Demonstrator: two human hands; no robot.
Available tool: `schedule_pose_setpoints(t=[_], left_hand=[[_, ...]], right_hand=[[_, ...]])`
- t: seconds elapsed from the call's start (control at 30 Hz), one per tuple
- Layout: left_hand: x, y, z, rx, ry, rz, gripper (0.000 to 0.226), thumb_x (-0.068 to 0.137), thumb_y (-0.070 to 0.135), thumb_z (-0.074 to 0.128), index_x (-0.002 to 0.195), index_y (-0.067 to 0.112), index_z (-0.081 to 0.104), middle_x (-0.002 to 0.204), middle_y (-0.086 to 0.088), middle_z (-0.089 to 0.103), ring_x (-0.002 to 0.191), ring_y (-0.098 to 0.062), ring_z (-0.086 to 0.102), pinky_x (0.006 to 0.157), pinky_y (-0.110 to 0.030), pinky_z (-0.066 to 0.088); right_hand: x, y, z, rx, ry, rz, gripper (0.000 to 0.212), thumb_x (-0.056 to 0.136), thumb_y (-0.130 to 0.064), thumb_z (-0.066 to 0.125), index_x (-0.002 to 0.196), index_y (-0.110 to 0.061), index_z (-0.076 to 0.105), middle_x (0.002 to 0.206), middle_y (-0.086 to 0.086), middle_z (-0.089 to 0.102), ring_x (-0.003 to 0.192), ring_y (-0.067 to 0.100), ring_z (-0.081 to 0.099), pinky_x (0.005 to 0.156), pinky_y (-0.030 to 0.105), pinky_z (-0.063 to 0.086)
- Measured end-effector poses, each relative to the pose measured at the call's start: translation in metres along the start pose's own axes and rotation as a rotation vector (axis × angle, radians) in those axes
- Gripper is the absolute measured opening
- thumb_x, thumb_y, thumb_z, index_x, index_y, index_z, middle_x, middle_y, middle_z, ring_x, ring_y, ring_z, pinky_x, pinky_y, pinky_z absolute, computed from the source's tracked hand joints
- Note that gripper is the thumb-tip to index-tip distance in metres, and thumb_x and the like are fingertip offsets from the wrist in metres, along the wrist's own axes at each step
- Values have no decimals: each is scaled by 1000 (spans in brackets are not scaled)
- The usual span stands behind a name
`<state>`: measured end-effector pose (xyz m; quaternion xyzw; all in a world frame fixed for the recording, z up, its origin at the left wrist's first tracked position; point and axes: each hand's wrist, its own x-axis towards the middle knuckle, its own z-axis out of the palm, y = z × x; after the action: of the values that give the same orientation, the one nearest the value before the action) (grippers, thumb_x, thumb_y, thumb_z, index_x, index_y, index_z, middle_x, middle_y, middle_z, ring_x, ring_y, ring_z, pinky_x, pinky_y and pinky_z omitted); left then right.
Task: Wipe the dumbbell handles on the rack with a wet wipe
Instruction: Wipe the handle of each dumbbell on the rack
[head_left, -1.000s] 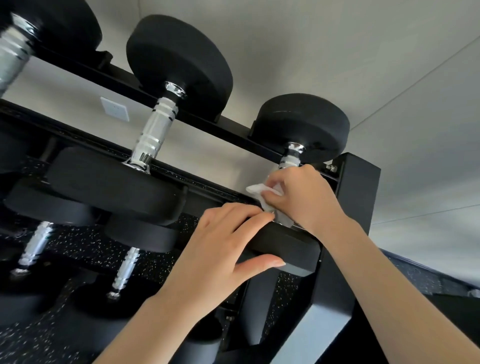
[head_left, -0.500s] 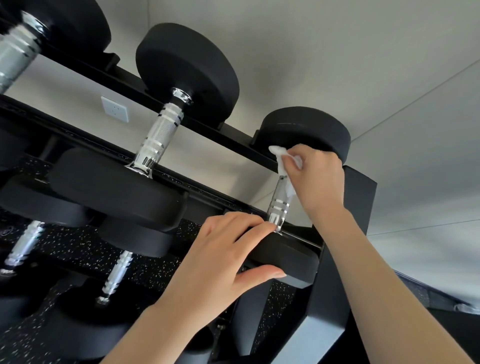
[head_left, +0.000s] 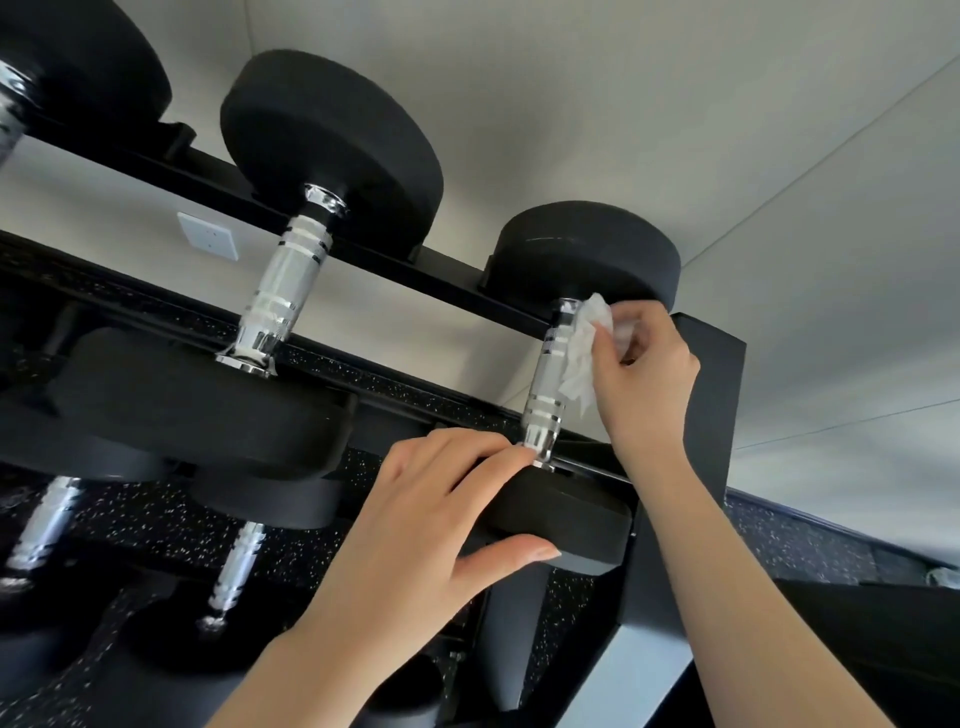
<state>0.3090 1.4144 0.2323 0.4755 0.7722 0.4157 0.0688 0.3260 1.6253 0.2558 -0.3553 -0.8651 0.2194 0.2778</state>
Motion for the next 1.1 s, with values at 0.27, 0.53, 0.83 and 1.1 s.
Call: schedule_pose_setpoints(t=[0.27,0.53,0.83,1.1], left_hand=[[0,0,0,-5,-18,-10,49,90,61,42,126,28,49,122,16,50,117,-4,45,96,-30,33],[0,0,0,15,-47,0,51,91,62,42,127,26,50,125,15,49,119,-7,45,99,-30,32],[1,2,-2,24,-64,-14,51,89,59,44,126,25,50,123,13,50,117,-7,45,101,-23,26],[1,6,-4,19,-84,-49,53,90,62,39,128,26,50,125,17,46,119,1,38,104,-15,21]], right_hand=[[-6,11,0,62,-12,17,14,85,-10,60,92,-14,71,61,-16,49,59,2,50,57,4,35],[-11,9,0,159,-64,61,26,83,-27,67,104,-11,69,97,-5,64,80,-6,54,68,4,43],[-2,13,8,328,-147,291,21,91,-23,57,102,-9,69,77,-13,62,70,-7,53,64,4,39],[-5,31,6,376,-359,247,17,95,-12,49,85,-5,60,55,-17,41,57,1,39,59,12,35]])
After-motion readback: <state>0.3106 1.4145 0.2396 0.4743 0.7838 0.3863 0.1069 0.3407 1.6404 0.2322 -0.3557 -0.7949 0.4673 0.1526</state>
